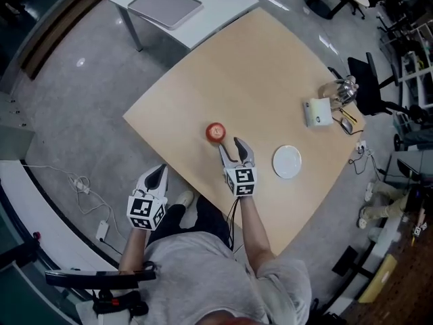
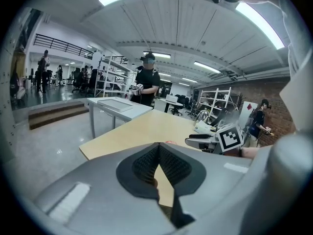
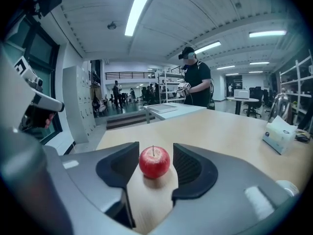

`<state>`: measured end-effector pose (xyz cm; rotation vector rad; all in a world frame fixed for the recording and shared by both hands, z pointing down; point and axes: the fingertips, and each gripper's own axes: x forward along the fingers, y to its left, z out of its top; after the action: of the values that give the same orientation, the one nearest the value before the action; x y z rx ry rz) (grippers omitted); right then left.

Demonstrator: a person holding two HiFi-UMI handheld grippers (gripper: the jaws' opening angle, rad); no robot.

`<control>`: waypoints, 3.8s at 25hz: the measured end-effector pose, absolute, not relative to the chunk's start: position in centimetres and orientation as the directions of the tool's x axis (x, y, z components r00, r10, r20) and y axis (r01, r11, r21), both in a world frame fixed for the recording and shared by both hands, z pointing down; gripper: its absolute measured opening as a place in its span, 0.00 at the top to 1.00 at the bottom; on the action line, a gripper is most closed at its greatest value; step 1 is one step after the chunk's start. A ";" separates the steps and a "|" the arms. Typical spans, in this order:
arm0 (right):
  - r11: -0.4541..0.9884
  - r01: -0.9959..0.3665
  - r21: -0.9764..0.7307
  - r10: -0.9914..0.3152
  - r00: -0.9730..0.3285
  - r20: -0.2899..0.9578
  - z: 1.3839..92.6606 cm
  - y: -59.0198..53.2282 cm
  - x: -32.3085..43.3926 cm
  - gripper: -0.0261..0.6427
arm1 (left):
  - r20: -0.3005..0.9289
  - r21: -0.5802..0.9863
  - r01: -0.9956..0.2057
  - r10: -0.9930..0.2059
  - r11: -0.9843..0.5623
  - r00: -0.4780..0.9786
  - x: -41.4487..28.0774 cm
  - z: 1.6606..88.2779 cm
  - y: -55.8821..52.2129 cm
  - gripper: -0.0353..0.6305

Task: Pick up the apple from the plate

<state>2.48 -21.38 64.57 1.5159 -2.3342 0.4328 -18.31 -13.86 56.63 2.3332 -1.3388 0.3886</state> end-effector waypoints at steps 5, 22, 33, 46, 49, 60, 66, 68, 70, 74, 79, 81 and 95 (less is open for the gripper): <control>0.325 -0.943 -0.073 -0.855 -0.326 0.403 62.6 -19.7 4.6 0.68 | 0.406 0.219 -0.839 -0.735 -0.498 0.543 -17.0 55.4 -14.0 0.92; 0.093 -0.995 -0.041 -0.950 -0.101 0.296 55.9 -12.9 10.7 0.84 | 0.320 0.200 -0.720 -0.650 -0.664 0.689 -11.8 51.4 -13.5 0.92; -0.098 -0.995 -0.016 -0.967 0.091 0.238 53.7 -7.3 14.8 0.94 | 0.272 0.193 -0.609 -0.555 -0.769 0.787 -7.4 50.0 -12.7 0.92; -0.246 -0.969 -0.025 -0.950 0.236 0.203 52.7 -0.5 17.5 0.95 | 0.238 0.182 -0.495 -0.450 -0.850 0.861 -3.8 49.3 -10.8 0.92; -0.268 -0.963 -0.026 -0.945 0.257 0.200 52.7 0.6 17.4 0.95 | 0.237 0.178 -0.469 -0.425 -0.865 0.874 -3.2 49.3 -10.3 0.92; -0.346 -0.937 -0.040 -0.927 0.334 0.172 52.7 4.9 16.7 0.95 | 0.228 0.168 -0.382 -0.341 -0.909 0.912 -1.6 49.6 -8.4 0.92; -0.373 -0.927 -0.044 -0.918 0.362 0.162 52.9 8.3 15.9 0.95 | 0.230 0.159 -0.365 -0.325 -0.917 0.917 -2.3 49.8 -6.4 0.92; -0.381 -0.924 -0.043 -0.915 0.370 0.161 53.2 8.7 15.6 0.95 | 0.231 0.158 -0.365 -0.325 -0.918 0.917 -2.6 50.1 -6.5 0.92; -0.387 -0.921 -0.035 -0.913 0.378 0.156 53.1 9.3 15.1 0.95 | 0.232 0.157 -0.365 -0.325 -0.918 0.917 -3.0 50.2 -6.4 0.92; -0.387 -0.922 -0.025 -0.913 0.380 0.147 52.8 10.3 14.3 0.95 | 0.229 0.149 -0.359 -0.321 -0.921 0.919 -3.5 50.1 -5.7 0.92; -0.395 -0.918 -0.028 -0.909 0.387 0.152 53.3 10.5 14.3 0.95 | 0.223 0.144 -0.348 -0.312 -0.927 0.924 -3.2 50.0 -5.6 0.92; -0.398 -0.917 -0.030 -0.909 0.390 0.151 53.3 10.6 14.3 0.95 | 0.220 0.142 -0.345 -0.310 -0.928 0.925 -3.1 50.0 -5.6 0.92; -0.410 -0.911 -0.030 -0.902 0.401 0.159 53.7 10.8 14.5 0.95 | 0.217 0.140 -0.342 -0.308 -0.929 0.926 -3.1 50.0 -5.6 0.92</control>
<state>14.50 10.78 53.67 2.5775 -1.6707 0.2320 -3.13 -5.63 49.98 2.9098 -0.4947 0.2853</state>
